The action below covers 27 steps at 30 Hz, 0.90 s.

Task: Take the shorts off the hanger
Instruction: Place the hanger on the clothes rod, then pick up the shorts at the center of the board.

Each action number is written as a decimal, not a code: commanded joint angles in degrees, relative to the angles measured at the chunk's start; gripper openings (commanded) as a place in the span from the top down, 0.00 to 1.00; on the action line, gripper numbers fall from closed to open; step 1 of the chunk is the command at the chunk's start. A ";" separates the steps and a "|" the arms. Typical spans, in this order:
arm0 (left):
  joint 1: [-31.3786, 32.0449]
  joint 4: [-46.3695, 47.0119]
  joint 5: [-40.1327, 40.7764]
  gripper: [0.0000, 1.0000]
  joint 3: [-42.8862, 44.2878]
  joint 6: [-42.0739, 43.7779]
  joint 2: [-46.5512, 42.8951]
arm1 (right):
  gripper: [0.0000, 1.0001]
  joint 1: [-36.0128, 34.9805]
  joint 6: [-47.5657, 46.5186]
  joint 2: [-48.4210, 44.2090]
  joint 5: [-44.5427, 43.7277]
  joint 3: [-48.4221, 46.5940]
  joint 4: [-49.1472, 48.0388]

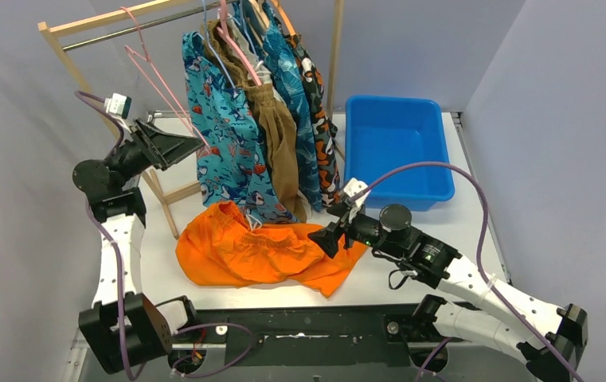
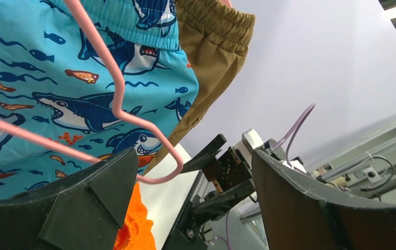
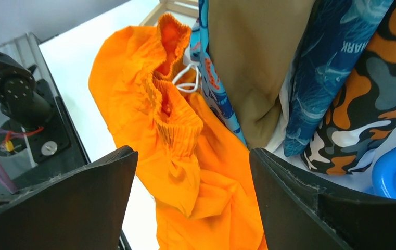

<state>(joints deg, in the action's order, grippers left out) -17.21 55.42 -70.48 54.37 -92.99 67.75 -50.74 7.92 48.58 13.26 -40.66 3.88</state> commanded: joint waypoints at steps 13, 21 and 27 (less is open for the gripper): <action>-1.50 -42.10 20.21 0.18 -10.83 32.87 -27.07 | 0.16 -4.64 -13.05 6.98 -1.18 7.87 -17.58; 0.18 -74.72 39.57 0.18 -14.83 51.34 -32.38 | 0.15 -10.67 -18.67 18.37 -2.55 2.42 -20.43; 0.29 -79.09 53.10 0.18 -18.79 56.51 -34.77 | 0.14 -14.56 -21.98 28.01 -4.04 -6.08 -22.19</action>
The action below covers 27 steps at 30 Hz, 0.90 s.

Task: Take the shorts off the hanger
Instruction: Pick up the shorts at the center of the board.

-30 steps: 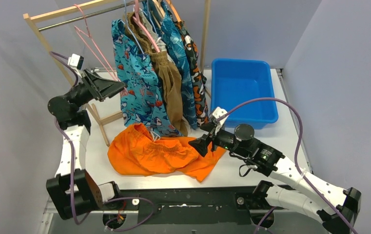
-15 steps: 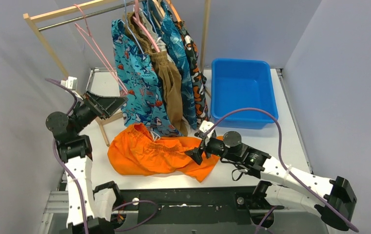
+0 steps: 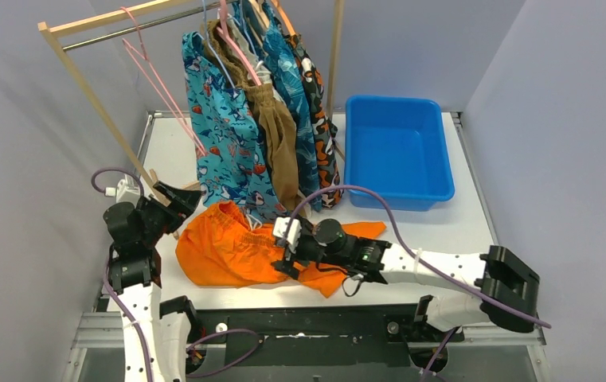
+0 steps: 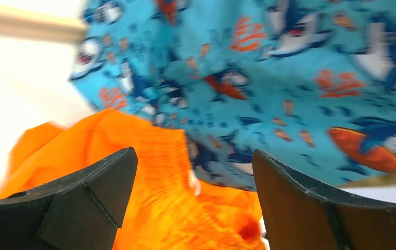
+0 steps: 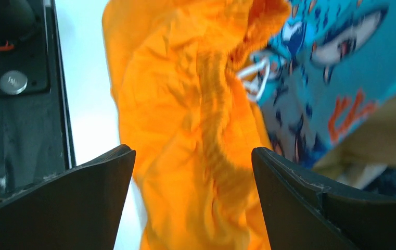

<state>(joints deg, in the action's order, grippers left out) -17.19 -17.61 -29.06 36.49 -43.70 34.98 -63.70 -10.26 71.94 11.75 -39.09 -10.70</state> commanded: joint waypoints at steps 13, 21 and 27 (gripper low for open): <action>0.23 -5.72 16.42 0.18 -1.33 13.05 -2.49 | 0.11 -0.74 -1.72 28.85 -10.38 -31.72 9.38; 0.23 -4.73 16.93 0.18 -1.85 12.86 -3.27 | 0.11 2.13 4.02 37.77 -0.27 -33.80 16.15; 0.23 -4.36 16.42 0.18 -2.07 12.94 -3.46 | 0.36 1.07 2.18 39.17 3.45 -34.94 24.14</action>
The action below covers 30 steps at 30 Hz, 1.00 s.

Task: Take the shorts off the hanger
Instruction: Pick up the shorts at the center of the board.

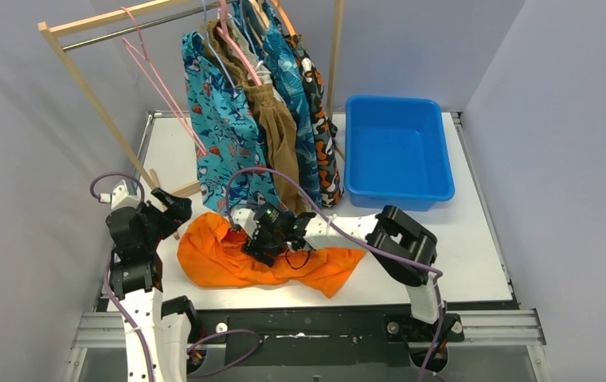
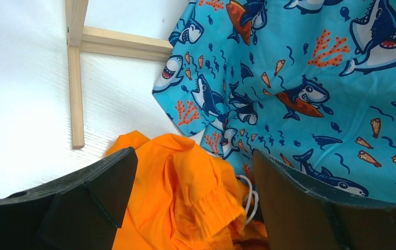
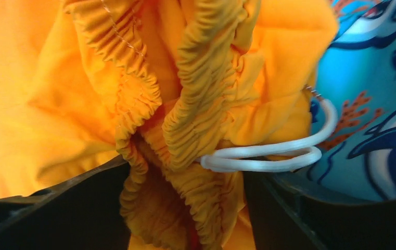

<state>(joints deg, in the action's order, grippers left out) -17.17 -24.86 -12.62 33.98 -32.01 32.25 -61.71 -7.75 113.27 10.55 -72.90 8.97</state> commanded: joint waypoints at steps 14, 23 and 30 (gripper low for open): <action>0.53 2.62 -0.30 0.18 0.48 1.25 -0.85 | 0.93 -1.92 -1.36 -31.44 1.46 16.30 2.07; 0.88 2.98 -0.69 0.18 0.37 1.16 -0.86 | 0.95 1.62 7.73 -60.02 -19.40 29.17 2.66; 1.07 3.37 -1.23 0.18 0.06 1.07 -0.83 | 0.94 3.38 14.67 -74.44 -26.28 34.62 4.92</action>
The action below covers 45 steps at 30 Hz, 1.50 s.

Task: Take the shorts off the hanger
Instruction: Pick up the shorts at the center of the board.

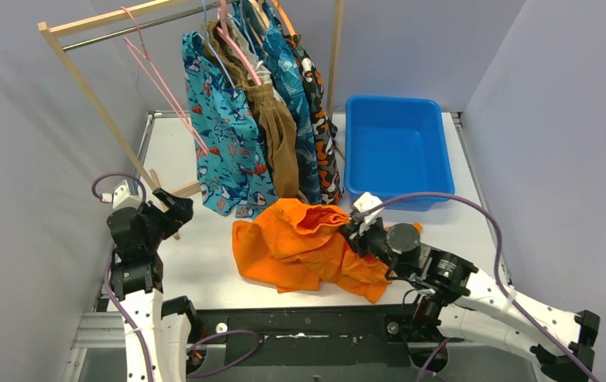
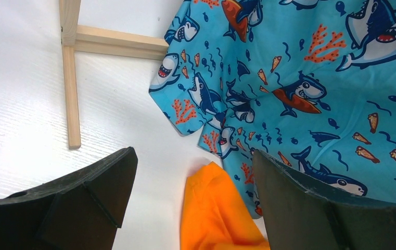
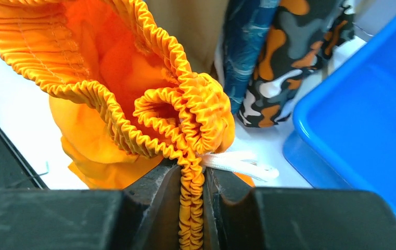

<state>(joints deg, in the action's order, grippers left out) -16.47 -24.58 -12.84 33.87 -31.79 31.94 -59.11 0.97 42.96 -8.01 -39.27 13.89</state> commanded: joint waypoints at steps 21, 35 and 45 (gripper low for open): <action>0.92 3.35 -1.46 0.18 -0.17 0.85 -0.22 | 0.02 -3.22 39.79 30.25 0.57 0.86 2.68; 0.82 3.72 -1.53 0.18 -0.38 0.85 0.05 | 0.48 -11.09 47.55 57.40 -16.01 -6.39 9.70; 0.83 3.91 -1.82 0.18 -0.47 0.84 -0.25 | 1.00 -11.90 42.21 31.96 -27.93 -0.60 9.16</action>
<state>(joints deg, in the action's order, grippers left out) -15.79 -23.92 -13.76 33.12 -31.79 32.05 -70.61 45.28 85.60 -26.72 -40.93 18.50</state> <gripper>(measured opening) 0.819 0.133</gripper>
